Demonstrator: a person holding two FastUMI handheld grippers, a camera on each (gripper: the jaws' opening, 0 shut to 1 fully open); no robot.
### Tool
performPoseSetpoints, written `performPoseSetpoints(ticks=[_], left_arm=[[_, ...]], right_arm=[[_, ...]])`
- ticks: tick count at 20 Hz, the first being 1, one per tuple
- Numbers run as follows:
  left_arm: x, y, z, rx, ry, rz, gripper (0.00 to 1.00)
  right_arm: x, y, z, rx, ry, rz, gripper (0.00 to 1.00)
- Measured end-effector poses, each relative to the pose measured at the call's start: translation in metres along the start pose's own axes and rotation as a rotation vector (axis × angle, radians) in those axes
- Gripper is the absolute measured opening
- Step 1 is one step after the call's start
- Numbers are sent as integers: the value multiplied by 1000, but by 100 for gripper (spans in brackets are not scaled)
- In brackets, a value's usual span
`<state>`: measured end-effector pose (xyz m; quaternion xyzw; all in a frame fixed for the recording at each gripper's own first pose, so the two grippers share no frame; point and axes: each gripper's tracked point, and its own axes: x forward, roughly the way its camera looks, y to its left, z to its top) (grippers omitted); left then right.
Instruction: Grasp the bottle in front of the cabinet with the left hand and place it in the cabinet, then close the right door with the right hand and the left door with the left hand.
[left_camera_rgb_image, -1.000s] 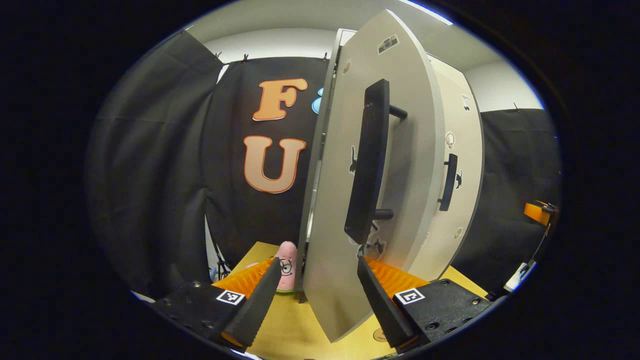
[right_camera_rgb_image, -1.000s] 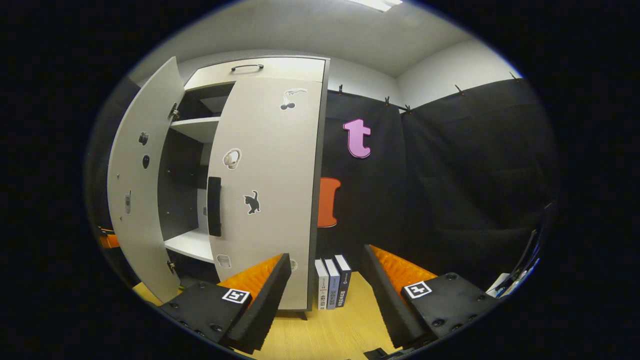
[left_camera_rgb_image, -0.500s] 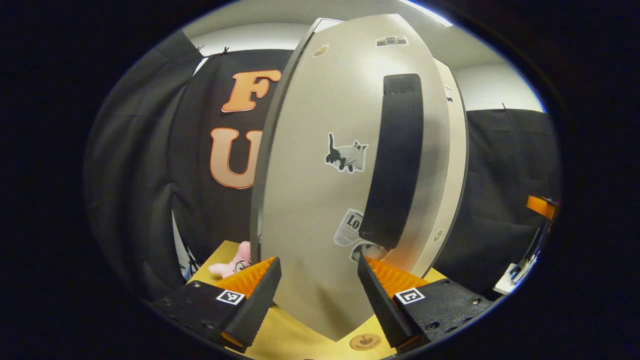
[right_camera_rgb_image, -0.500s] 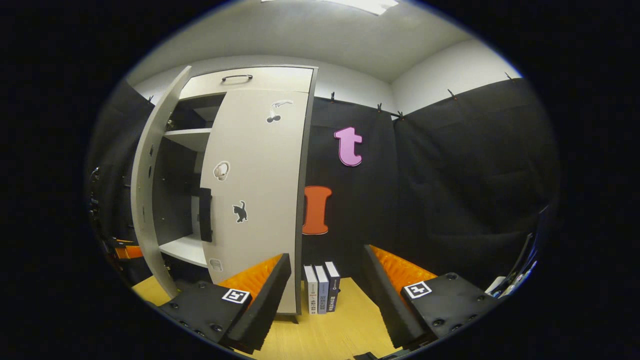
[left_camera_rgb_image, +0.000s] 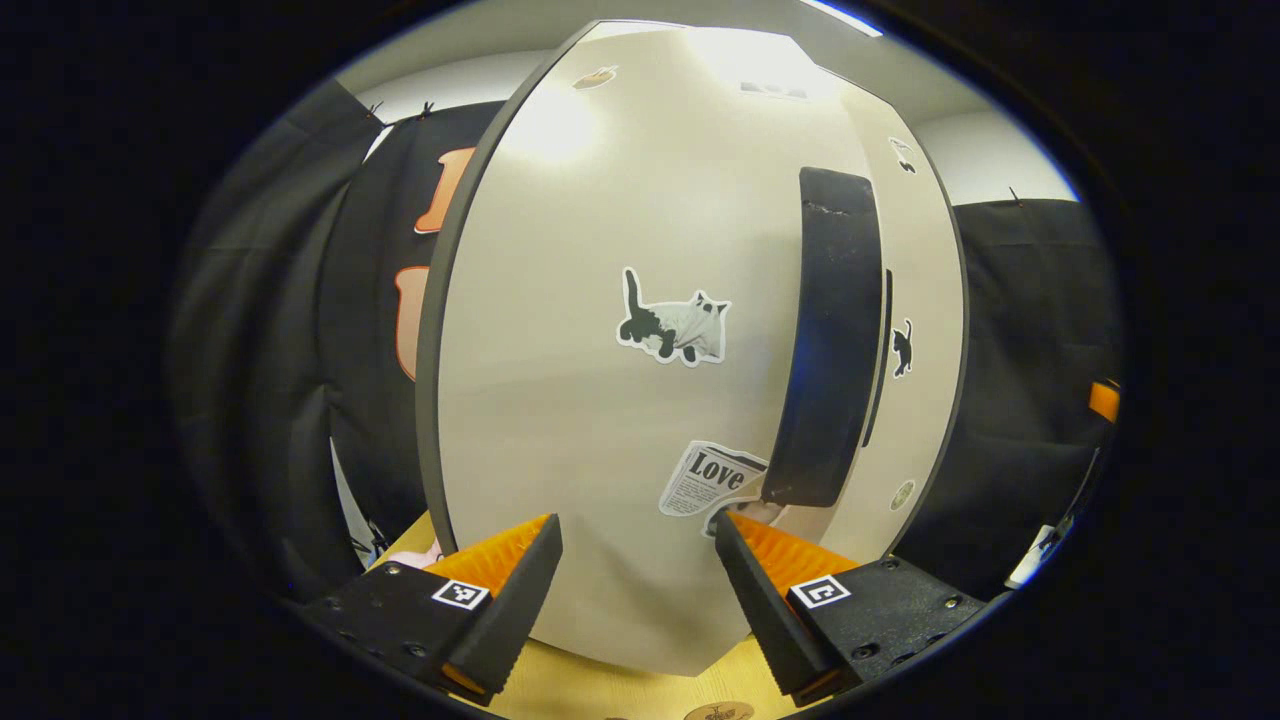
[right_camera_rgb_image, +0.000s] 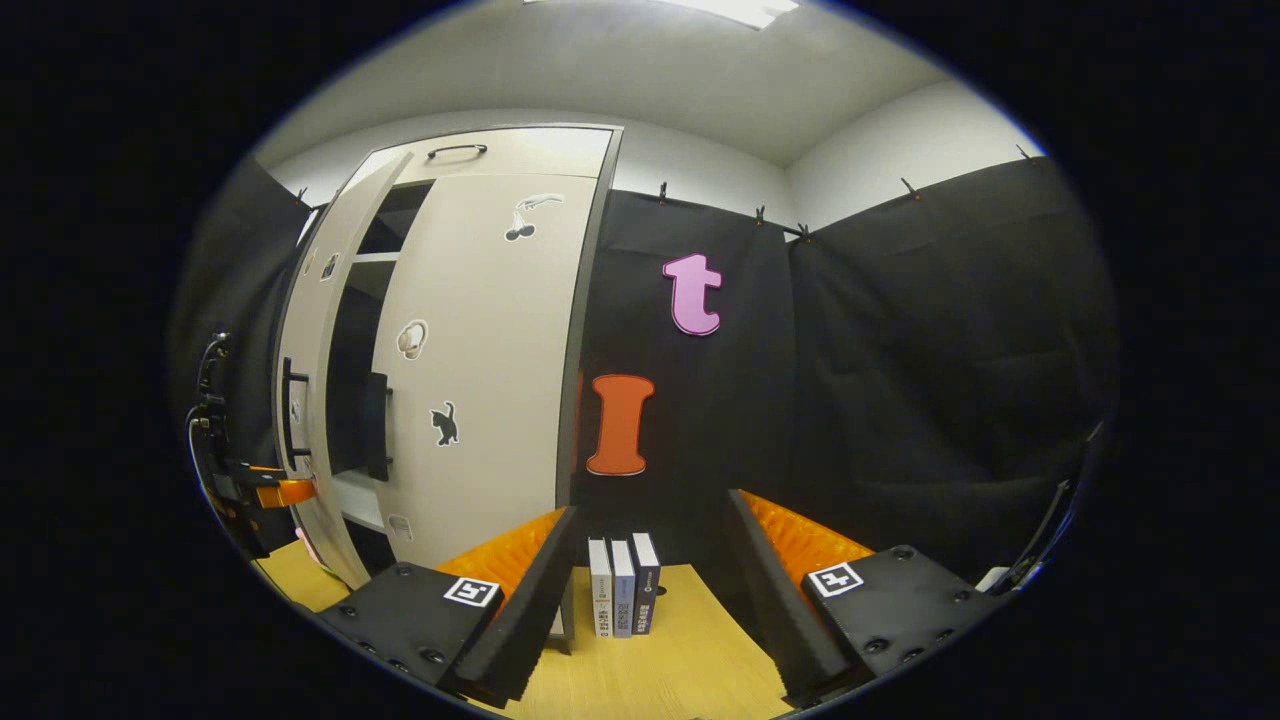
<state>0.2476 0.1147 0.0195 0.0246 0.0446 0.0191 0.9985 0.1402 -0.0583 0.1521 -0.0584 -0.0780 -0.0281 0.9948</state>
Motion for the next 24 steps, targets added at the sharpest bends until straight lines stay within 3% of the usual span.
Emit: performPoseSetpoints(ticks=[2,3,4,7,8,9,24], left_arm=[[5,0,0,-2,3,13,94],[5,-2,-1,-2,3,21,94],[6,-3,0,-1,3,28,94],[12,-7,-1,9,4,43,94],[14,-8,0,14,5,45,94],[16,-9,0,19,7,47,94],[28,-13,8,28,20,157,95]], right_arm=[[7,-1,-2,5,6,17,96],[9,-2,-3,6,5,24,87],[12,-3,-3,6,3,31,96],[18,-6,-4,17,-1,41,96],[21,-8,-5,27,0,46,87],[22,-8,-7,35,5,53,96],[44,-16,-27,38,70,136,96]])
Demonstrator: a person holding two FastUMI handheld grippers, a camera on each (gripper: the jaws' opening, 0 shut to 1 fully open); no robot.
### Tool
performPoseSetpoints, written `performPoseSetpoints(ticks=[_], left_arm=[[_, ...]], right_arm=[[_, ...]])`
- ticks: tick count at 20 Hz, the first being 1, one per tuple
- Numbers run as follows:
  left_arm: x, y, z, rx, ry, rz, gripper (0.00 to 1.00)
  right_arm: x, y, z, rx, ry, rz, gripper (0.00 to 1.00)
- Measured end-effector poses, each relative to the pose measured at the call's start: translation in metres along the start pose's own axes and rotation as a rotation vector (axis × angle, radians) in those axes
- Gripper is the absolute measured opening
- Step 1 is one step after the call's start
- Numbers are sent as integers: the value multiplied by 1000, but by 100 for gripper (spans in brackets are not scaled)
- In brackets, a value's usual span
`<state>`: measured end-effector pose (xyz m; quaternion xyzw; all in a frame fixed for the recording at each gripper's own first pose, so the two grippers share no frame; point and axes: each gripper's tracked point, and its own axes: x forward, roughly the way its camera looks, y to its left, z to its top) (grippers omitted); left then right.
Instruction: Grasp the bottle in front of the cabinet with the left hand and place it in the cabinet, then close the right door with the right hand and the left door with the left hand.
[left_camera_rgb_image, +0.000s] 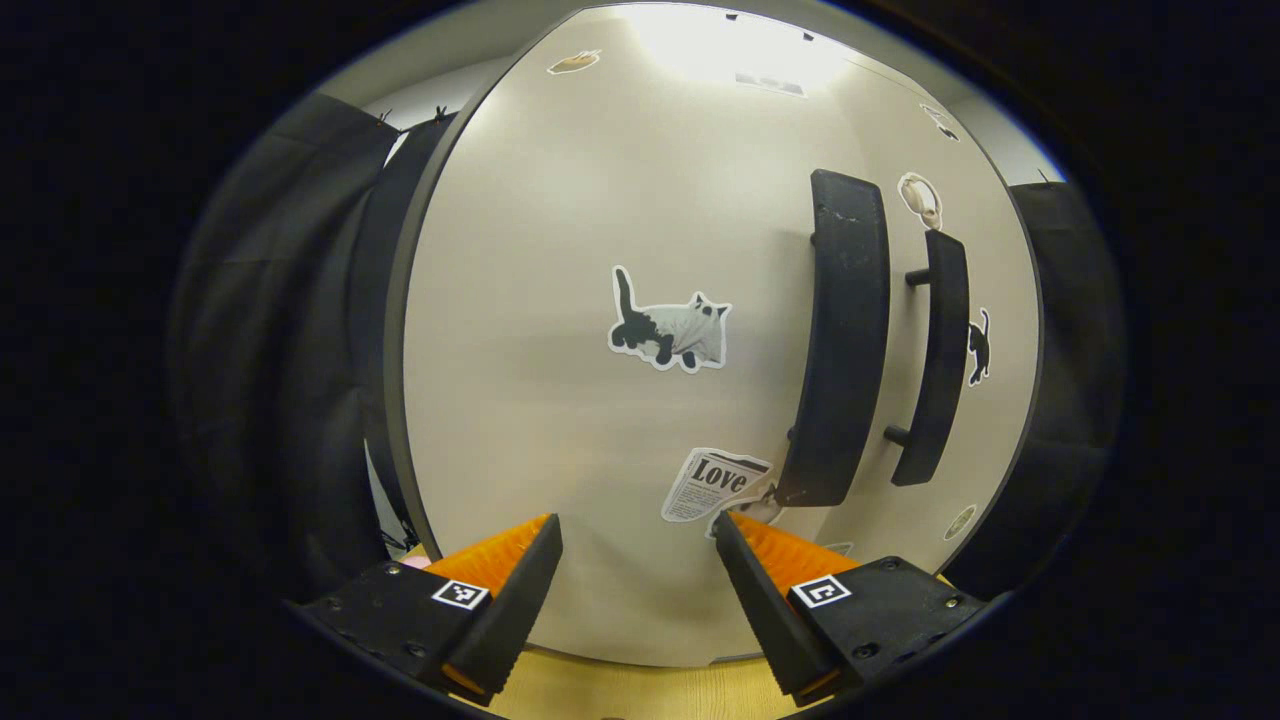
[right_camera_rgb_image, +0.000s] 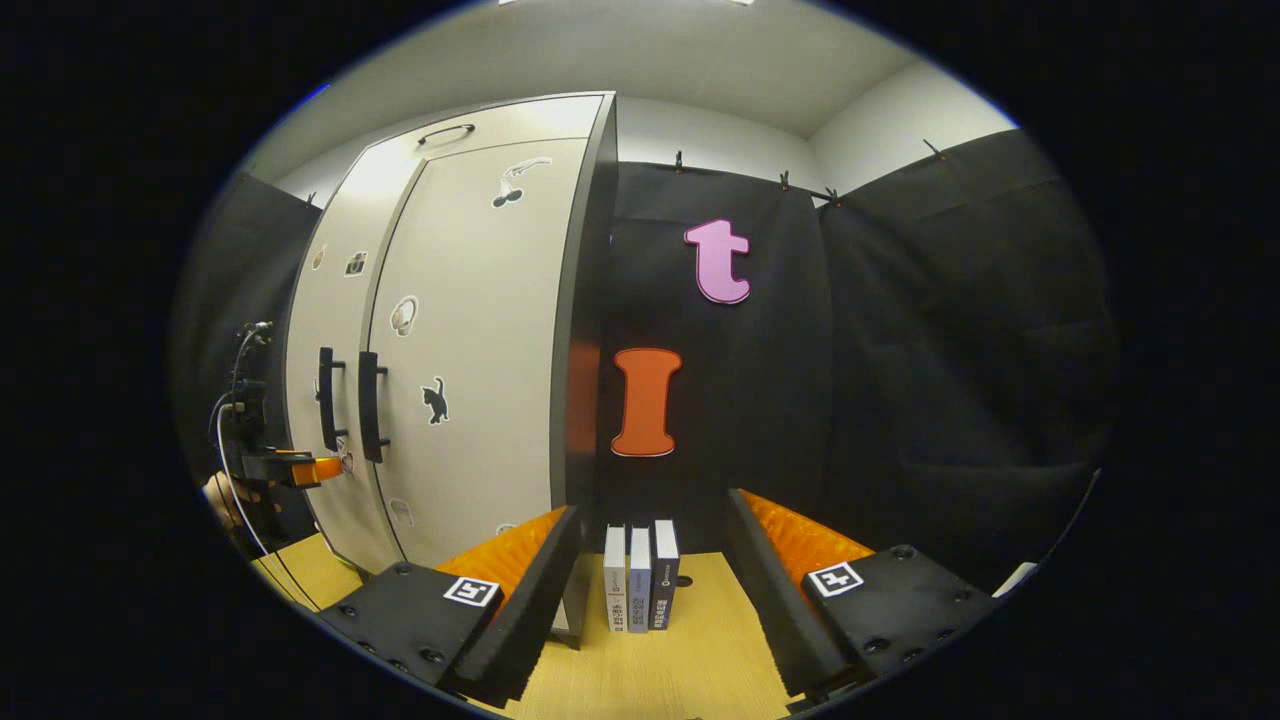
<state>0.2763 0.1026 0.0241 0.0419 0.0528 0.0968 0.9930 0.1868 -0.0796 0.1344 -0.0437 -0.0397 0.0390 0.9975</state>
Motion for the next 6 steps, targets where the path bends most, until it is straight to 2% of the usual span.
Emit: performPoseSetpoints(ticks=[5,6], left_arm=[[-51,3,49,34,-50,4,95],[-60,3,58,36,-57,2,95]], right_arm=[[1,3,10,11,-6,18,96],[2,4,12,17,-6,21,87]])
